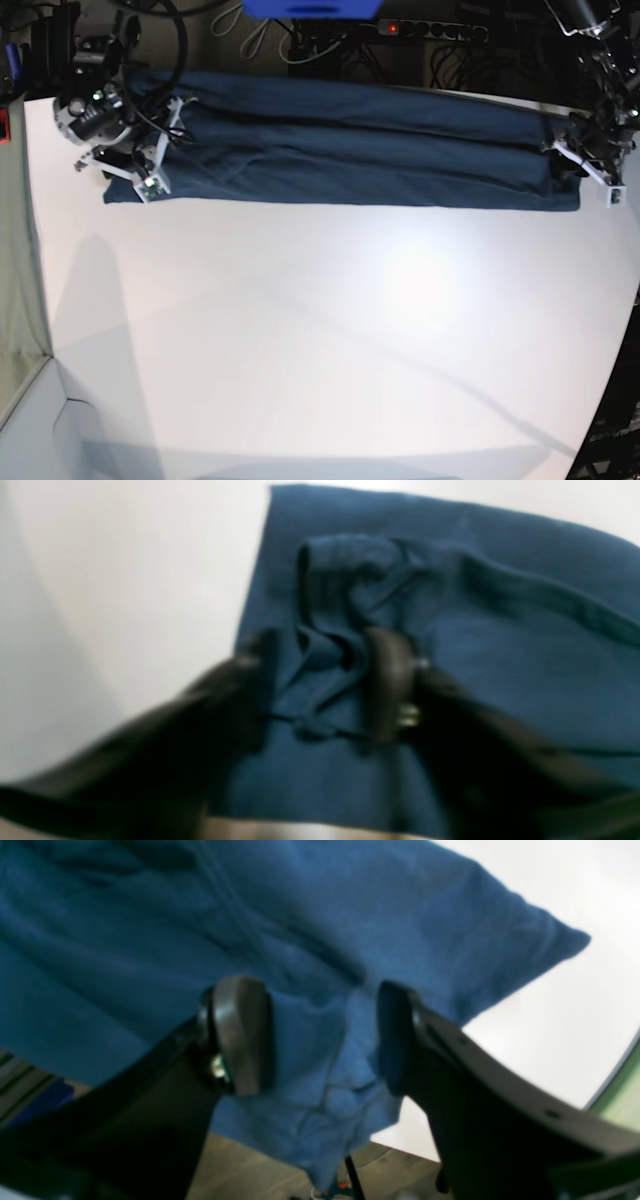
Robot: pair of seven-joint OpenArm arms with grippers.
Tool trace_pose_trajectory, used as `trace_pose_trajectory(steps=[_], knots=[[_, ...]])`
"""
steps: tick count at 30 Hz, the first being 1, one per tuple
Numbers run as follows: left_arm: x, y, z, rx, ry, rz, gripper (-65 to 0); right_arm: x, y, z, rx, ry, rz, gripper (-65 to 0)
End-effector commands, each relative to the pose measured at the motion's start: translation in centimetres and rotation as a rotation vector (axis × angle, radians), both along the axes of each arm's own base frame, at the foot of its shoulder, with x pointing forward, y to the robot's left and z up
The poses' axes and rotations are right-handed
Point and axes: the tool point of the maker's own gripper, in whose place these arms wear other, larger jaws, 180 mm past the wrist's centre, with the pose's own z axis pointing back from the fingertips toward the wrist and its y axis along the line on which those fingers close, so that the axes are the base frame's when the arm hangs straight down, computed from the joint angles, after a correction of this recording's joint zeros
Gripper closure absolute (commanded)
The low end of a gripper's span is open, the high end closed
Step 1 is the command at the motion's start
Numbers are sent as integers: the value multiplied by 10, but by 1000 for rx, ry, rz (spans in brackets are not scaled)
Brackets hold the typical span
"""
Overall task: Layout the t-shirt on the table in an organized manner, then fold the t-shirt properly
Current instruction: 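Tuck the loose sleeve end under the strip with the right gripper, then grasp the strip's end with the left gripper and lift it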
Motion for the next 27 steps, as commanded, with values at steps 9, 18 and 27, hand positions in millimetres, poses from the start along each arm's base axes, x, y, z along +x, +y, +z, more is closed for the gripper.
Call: trace_pose_trajectory(steps=[9,18,27], knots=[[-6,9,21,102,19,-24,-431,-2,3,-18,33,42,-8,-370],[-15,42,39,137,-17,75,-431,-7,13,-57,133,89,-21,-370],[-19,44,34,137,1,80,-431,-1,13,-56,136,81,-20,-370]])
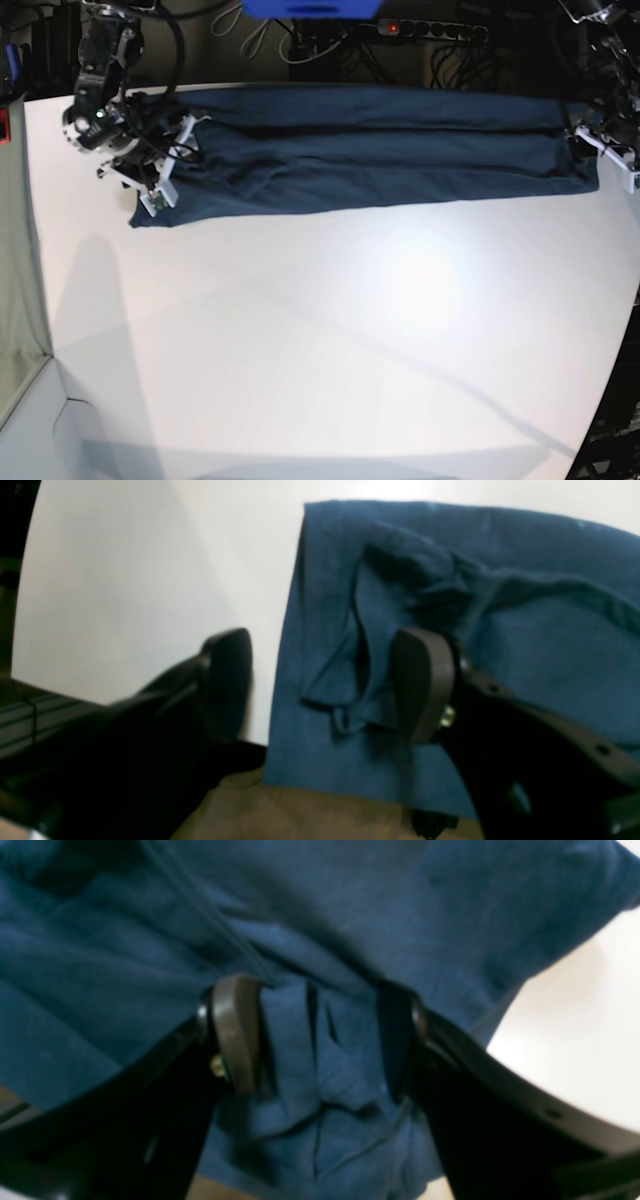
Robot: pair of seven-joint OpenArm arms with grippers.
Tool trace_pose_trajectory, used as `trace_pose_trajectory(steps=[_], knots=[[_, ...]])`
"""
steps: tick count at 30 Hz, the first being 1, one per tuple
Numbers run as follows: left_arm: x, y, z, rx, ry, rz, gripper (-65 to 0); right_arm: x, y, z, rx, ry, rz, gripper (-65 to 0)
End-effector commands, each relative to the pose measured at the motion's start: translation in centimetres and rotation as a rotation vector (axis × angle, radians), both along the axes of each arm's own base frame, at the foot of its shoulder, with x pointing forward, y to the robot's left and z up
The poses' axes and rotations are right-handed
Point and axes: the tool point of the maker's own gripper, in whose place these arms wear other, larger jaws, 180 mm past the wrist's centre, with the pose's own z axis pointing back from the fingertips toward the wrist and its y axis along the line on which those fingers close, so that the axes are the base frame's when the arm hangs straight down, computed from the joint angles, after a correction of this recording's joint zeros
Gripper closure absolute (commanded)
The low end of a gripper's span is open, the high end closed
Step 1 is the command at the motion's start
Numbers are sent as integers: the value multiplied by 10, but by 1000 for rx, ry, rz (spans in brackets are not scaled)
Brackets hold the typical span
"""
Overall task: Layout the t-shirt on the table in an organized manner, then fold the t-shirt properly
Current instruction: 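Grasp the strip's end with the left gripper and lift it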
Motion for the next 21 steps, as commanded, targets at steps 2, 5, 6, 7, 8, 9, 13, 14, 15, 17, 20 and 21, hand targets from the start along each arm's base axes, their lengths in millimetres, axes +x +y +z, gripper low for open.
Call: trace_pose_trajectory(steps=[2,5,6,7,8,9,13,14,15,17,20,21], knots=[[5,9,11,29,-29,0,-431,-19,-9,-15,-68,99,10,-370],[4,9,11,29,-27,0,-431,-18,-9,-14,-68,97,10,-370],[4,10,9,24,-23,3,-431,-18,-9,-14,-68,96,9,-370],[2,10,5,15,-16,9,-431,-18,-9,-14,-68,96,9,-370],[0,10,0,3,-6,16,-431,-18,-9,-14,-68,96,9,-370],[-3,10,-5,-9,7,25,-431,-18,-10,-14,-69,96,10,-370],[-10,12,-19,-34,37,41,-432,-17,-10,-14,-69,94,10,-370],[-10,11,-21,-39,40,43,-432,-17,-10,-14,-69,94,10,-370],[-7,11,-21,-44,36,44,-432,-17,-10,-14,-69,94,10,-370],[-6,11,-26,-62,40,52,-432,-17,-10,-14,-69,94,10,-370],[-12,9,-37,-89,66,65,-432,-16,-10,-13,-69,93,10,-370],[-14,8,-40,-97,75,70,-431,-16,-10,-13,-69,93,10,-370]])
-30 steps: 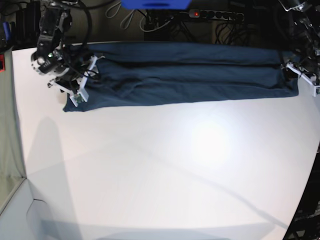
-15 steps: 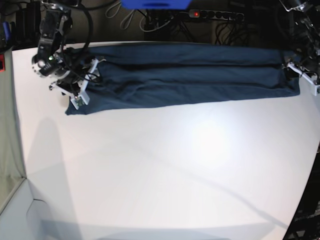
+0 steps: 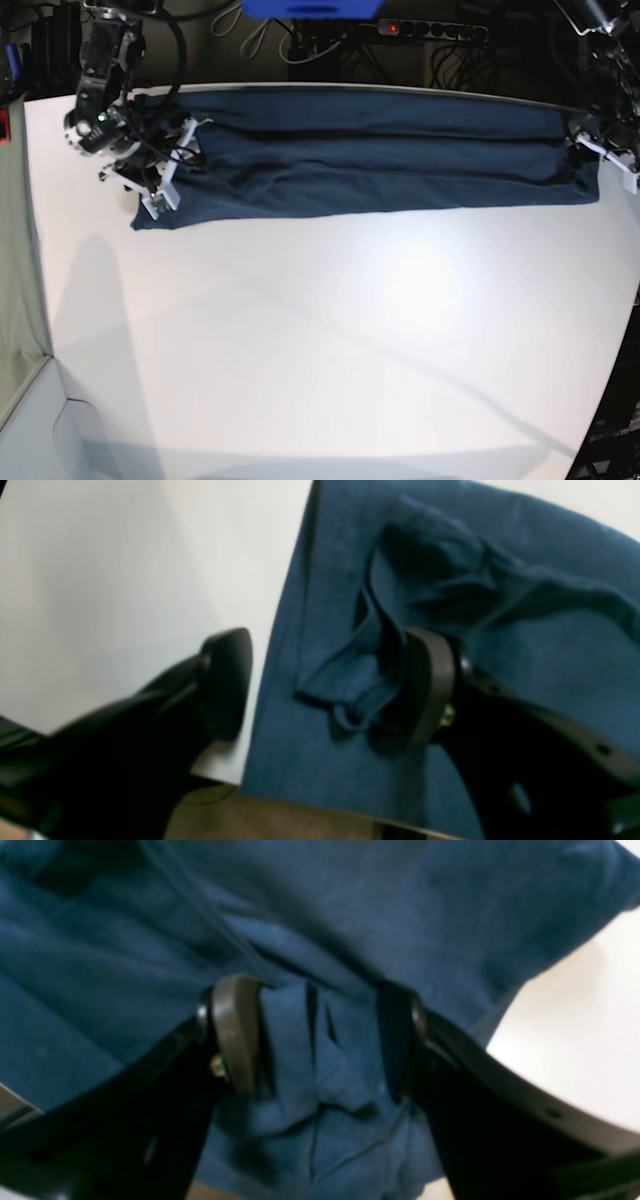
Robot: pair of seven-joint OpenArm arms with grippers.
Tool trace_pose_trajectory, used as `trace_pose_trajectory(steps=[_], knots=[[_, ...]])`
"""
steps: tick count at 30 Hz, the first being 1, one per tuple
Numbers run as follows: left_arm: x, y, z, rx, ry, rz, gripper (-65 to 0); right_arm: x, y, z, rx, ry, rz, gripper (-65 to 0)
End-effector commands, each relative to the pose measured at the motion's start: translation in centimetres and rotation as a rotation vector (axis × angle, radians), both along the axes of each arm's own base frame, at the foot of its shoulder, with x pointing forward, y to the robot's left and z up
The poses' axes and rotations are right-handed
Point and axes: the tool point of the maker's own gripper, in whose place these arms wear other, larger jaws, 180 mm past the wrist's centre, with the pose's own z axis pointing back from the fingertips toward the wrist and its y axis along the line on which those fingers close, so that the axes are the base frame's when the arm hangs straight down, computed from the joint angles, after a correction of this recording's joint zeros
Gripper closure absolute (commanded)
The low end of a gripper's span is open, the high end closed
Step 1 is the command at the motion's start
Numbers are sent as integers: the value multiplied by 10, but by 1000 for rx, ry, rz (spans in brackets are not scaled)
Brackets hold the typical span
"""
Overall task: Layout the t-shirt on the table in an organized manner, then fold the t-shirt properly
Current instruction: 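Grasp the strip's end with the left gripper and lift it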
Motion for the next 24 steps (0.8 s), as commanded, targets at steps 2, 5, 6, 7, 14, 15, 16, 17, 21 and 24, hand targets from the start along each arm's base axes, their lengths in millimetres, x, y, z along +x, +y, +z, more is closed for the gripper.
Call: trace_pose_trajectory(steps=[2,5,6,7,14,15,16,17,21,24], knots=[[-23,-1,-20,-16,116,7,-430,-18,-11,-14,-70,96,8,-370],[-18,-5,-26,-47,116,19,-428,-18,-11,-14,-70,94,8,-370],[-19,-5,-30,-57,122,22,-417,-18,-11,-13,-72,94,9,-370],[-22,-6,-33,-67,132,27,-392,-18,-11,-13,-72,94,9,-370],[-15,-8,-38,-93,129,47,0,-12,-15,-11,-81,84,6,-370],[-15,-8,-38,-93,129,47,0,-12,-17,-10,-85,84,7,-370],[-15,-8,-38,-94,129,47,-18,-12,-17,-10,-85,84,7,-370],[-14,-8,-37,-91,126,46,-20,-12,-17,-10,-87,84,7,-370],[-9,-9,-34,-93,114,45,-1,-12,-17,-10,-87,82,7,-370],[6,-7,-13,-49,56,18,-1,-12,-17,-10,-87,82,7,-370]])
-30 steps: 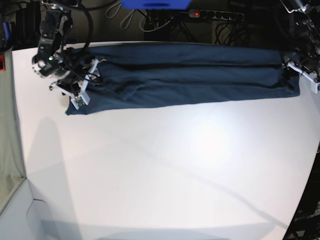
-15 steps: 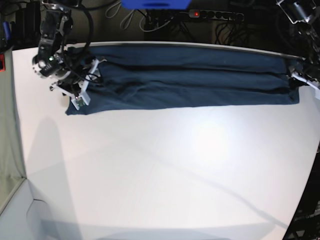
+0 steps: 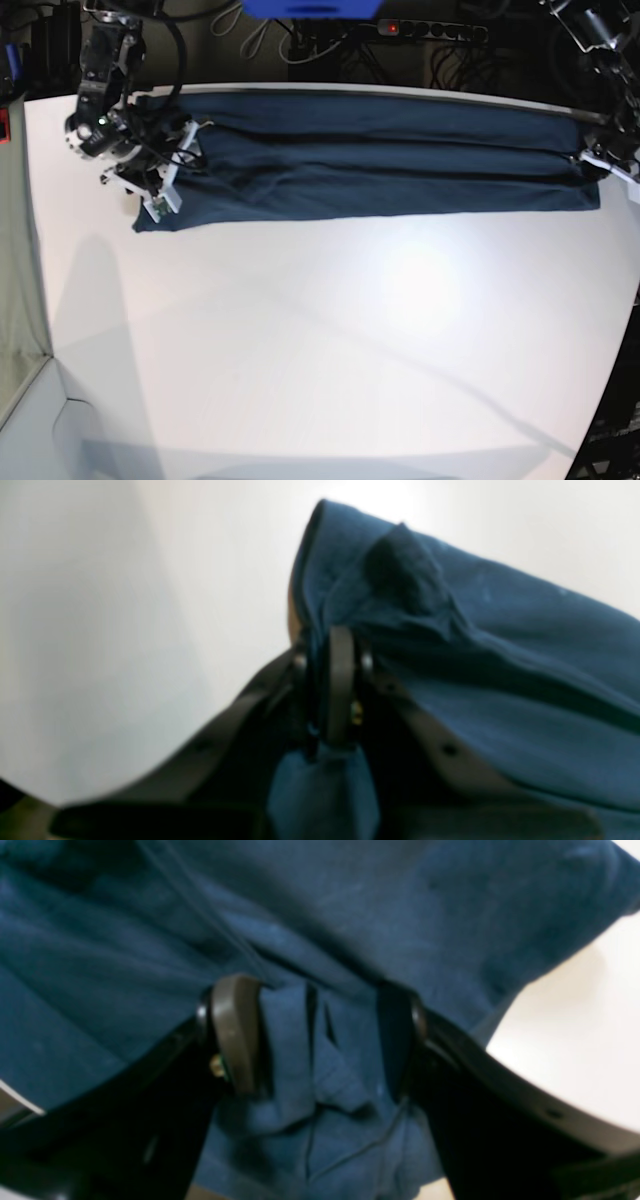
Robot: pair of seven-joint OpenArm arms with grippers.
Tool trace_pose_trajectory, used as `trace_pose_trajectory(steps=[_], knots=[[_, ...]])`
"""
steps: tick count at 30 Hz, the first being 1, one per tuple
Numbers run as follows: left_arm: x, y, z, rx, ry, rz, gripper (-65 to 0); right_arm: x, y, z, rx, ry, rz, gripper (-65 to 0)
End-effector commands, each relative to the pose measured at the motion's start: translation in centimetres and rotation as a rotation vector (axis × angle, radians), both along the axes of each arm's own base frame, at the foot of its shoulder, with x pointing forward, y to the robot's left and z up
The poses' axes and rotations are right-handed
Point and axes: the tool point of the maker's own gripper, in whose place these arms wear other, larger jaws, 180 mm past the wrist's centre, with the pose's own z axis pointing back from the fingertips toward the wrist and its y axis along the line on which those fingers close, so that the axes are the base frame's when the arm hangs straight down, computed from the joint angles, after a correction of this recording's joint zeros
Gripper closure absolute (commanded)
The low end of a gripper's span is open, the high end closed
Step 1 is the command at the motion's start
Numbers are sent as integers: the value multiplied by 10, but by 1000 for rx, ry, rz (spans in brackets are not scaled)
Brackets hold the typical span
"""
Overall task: Layout the t-shirt on the table in an organized manner, then fold the t-shirt properly
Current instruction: 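Grasp the strip's end with the left gripper and lift it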
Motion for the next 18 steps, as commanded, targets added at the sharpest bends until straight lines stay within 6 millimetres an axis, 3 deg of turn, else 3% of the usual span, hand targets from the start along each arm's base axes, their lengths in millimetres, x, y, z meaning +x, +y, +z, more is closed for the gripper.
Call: trace_pose_trajectory(steps=[1,6,14,18], knots=[[-11,-6,-5,18,80,-32,-1,-16,-15,-11,-84,84,6,-370],[18,-32,42,100,-67,-83,-1,-16,-15,-11,-84,84,6,-370],[29,-79,87,139,-126,-129,-1,-16,-14,-11,-82,84,8,-370],[34,-121,102,130,-149,-199,-1,-12,-13,-10,-81,78,7,-370]])
